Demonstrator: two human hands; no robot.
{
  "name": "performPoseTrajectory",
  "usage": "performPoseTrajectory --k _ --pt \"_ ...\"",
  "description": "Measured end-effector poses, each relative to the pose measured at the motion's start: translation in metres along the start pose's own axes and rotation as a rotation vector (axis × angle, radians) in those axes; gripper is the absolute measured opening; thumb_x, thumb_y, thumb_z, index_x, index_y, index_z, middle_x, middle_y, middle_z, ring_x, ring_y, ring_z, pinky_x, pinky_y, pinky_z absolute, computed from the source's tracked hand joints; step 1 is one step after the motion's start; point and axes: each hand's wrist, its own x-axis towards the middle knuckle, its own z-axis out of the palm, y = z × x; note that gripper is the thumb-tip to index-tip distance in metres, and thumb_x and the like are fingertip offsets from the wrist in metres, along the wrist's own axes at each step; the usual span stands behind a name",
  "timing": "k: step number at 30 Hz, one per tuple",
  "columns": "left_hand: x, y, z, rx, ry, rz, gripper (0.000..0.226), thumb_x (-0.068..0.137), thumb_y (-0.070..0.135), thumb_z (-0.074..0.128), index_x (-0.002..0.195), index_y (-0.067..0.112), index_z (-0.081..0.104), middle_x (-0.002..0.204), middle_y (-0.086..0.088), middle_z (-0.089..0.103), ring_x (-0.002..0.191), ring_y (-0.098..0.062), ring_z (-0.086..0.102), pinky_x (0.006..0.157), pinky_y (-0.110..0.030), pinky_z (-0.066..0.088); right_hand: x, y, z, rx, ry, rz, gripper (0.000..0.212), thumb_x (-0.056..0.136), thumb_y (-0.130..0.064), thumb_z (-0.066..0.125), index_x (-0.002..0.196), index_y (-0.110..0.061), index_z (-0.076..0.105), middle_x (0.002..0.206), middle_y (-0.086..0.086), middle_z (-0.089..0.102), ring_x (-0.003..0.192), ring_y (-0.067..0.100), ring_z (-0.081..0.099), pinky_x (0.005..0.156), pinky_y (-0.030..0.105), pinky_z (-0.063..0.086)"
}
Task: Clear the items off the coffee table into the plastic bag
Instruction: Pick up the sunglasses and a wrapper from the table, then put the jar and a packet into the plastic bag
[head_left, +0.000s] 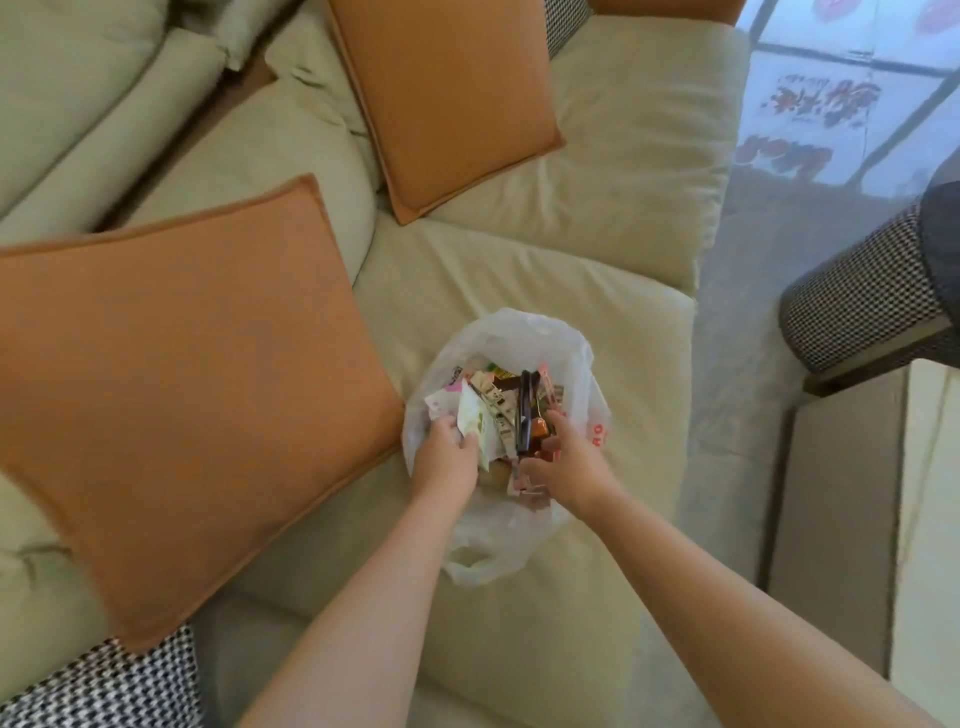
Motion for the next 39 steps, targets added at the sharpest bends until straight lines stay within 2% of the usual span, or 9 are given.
performPoseTrajectory --k 4,5,7,9,14,19,27,34,39 --pt "0.0 -0.001 0.001 0.08 -0.041 0.003 0.042 0.096 0.027 0.047 0.137 0.021 0.041 0.125 -0.006 0.059 0.101 -0.027 0.065 0.088 -0.038 0.051 -0.004 0.008 -0.004 -0.035 0.022 0.049 0.049 0.089 -0.013 0.06 0.134 -0.008 0.041 0.099 0.002 0.058 0.077 0.014 0.057 0.066 0.025 0.051" --pt "-0.003 0.0 0.002 0.124 -0.053 0.017 0.041 0.096 0.027 0.047 0.136 0.02 0.043 0.125 -0.006 0.059 0.104 -0.026 0.063 0.089 -0.036 0.05 -0.005 0.013 -0.005 -0.035 0.023 0.07 0.051 0.089 -0.014 0.06 0.136 -0.008 0.04 0.103 0.003 0.058 0.08 0.014 0.057 0.068 0.025 0.051" --pt "-0.01 0.002 0.003 0.241 -0.091 0.063 0.035 0.096 0.028 0.047 0.13 0.02 0.05 0.125 -0.003 0.059 0.11 -0.023 0.058 0.087 -0.032 0.047 -0.009 0.023 -0.009 -0.066 0.022 0.109 0.058 0.09 -0.02 0.059 0.141 -0.009 0.035 0.127 0.01 0.054 0.104 0.022 0.058 0.084 0.031 0.051" --pt "-0.021 0.006 0.008 0.359 -0.141 0.126 0.03 0.097 0.03 0.046 0.123 0.021 0.054 0.121 0.0 0.062 0.11 -0.02 0.058 0.084 -0.031 0.047 -0.016 0.034 -0.015 -0.114 0.022 0.135 0.056 0.091 -0.022 0.058 0.141 -0.011 0.036 0.134 0.009 0.05 0.116 0.024 0.054 0.091 0.031 0.047" --pt "-0.053 0.018 0.033 0.58 -0.212 0.273 0.023 0.095 0.034 0.044 0.113 0.023 0.056 0.114 -0.001 0.063 0.105 -0.023 0.058 0.08 -0.033 0.047 -0.037 0.076 -0.035 -0.124 0.052 0.2 0.05 0.091 -0.023 0.058 0.137 -0.012 0.041 0.131 0.007 0.051 0.109 0.02 0.055 0.081 0.022 0.042" --pt "-0.094 0.025 0.081 0.691 -0.333 0.333 0.033 0.096 0.038 0.044 0.125 0.025 0.054 0.124 0.0 0.06 0.114 -0.023 0.057 0.088 -0.032 0.045 -0.07 0.136 -0.057 -0.144 0.105 0.281 0.049 0.09 -0.025 0.059 0.135 -0.015 0.043 0.129 0.004 0.053 0.116 0.02 0.053 0.089 0.023 0.041" --pt "-0.174 0.03 0.175 0.836 -0.483 0.425 0.035 0.096 0.04 0.045 0.123 0.022 0.056 0.123 -0.003 0.062 0.117 -0.023 0.056 0.094 -0.031 0.044 -0.144 0.245 -0.098 -0.152 0.162 0.333 0.047 0.092 -0.032 0.054 0.134 -0.014 0.046 0.131 0.004 0.055 0.118 0.021 0.054 0.095 0.03 0.044" --pt "-0.263 0.04 0.27 0.987 -0.573 0.566 0.034 0.095 0.043 0.043 0.119 0.023 0.056 0.119 -0.001 0.063 0.114 -0.021 0.058 0.09 -0.03 0.047 -0.222 0.352 -0.153 -0.064 0.281 0.44 0.038 0.091 -0.03 0.05 0.126 -0.013 0.052 0.125 0.007 0.058 0.116 0.023 0.054 0.092 0.03 0.044" --pt "-0.331 0.054 0.344 1.078 -0.65 0.668 0.034 0.094 0.044 0.04 0.117 0.024 0.056 0.118 0.003 0.063 0.113 -0.019 0.058 0.088 -0.029 0.045 -0.279 0.439 -0.19 0.037 0.381 0.539 0.043 0.093 -0.031 0.048 0.133 -0.015 0.046 0.132 0.004 0.053 0.12 0.02 0.051 0.093 0.031 0.044"
